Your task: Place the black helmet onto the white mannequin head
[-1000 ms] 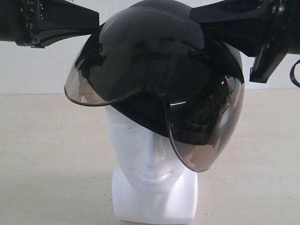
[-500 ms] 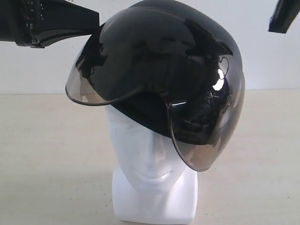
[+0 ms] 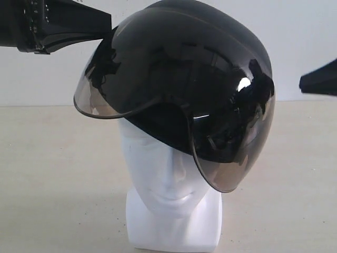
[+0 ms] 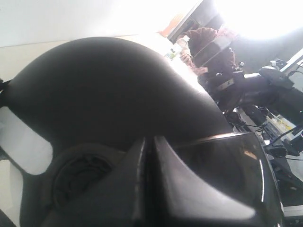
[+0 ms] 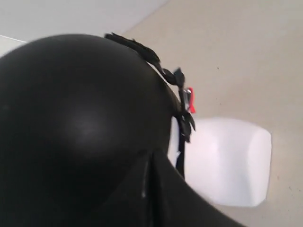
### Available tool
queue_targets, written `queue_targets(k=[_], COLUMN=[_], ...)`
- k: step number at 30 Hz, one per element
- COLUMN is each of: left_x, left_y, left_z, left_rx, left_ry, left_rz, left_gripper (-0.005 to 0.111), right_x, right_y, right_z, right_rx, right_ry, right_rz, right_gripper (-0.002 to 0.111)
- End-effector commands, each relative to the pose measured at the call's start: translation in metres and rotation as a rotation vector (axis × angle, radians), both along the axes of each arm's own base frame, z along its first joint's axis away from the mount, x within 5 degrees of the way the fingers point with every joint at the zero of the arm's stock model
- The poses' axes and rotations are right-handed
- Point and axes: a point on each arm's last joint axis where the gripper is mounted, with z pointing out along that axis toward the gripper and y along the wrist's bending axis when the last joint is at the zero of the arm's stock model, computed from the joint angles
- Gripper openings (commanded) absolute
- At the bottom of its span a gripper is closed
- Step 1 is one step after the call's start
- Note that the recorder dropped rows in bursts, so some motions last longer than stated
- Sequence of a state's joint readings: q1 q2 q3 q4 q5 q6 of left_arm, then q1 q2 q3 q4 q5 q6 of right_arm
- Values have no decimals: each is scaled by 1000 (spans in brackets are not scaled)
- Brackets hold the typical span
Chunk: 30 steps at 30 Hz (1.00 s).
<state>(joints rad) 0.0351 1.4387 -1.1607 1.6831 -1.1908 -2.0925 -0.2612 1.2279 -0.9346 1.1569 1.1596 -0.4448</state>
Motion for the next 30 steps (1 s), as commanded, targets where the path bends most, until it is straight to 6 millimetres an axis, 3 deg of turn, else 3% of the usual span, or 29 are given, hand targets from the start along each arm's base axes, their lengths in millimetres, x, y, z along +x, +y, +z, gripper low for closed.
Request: queue_targets(k=[1, 5, 8, 12, 18, 25, 30], left_x=[-4, -4, -4, -4, -4, -4, -4], left_y=[-2, -2, -2, -2, -2, -2, -2], left_z=[-9, -9, -9, -9, -9, -9, -9], left_rx=[50, 50, 50, 50, 50, 50, 50], left_ry=[31, 31, 31, 31, 31, 31, 31], left_rz=[-44, -44, -44, -44, -44, -44, -44], left_gripper=[4, 4, 4, 4, 4, 4, 4], right_x=[-9, -16, -8, 5, 15, 14, 14], right_y=[5, 22, 32, 35, 33, 61, 63], right_z=[-41, -85, -109, -120, -134, -141, -140], right_rx=[24, 53, 189, 341, 355, 362, 358], right_ry=[65, 135, 148, 138, 139, 146, 146], right_rz=[2, 43, 55, 85, 50, 134, 142], right_gripper=[0, 0, 0, 0, 0, 0, 0])
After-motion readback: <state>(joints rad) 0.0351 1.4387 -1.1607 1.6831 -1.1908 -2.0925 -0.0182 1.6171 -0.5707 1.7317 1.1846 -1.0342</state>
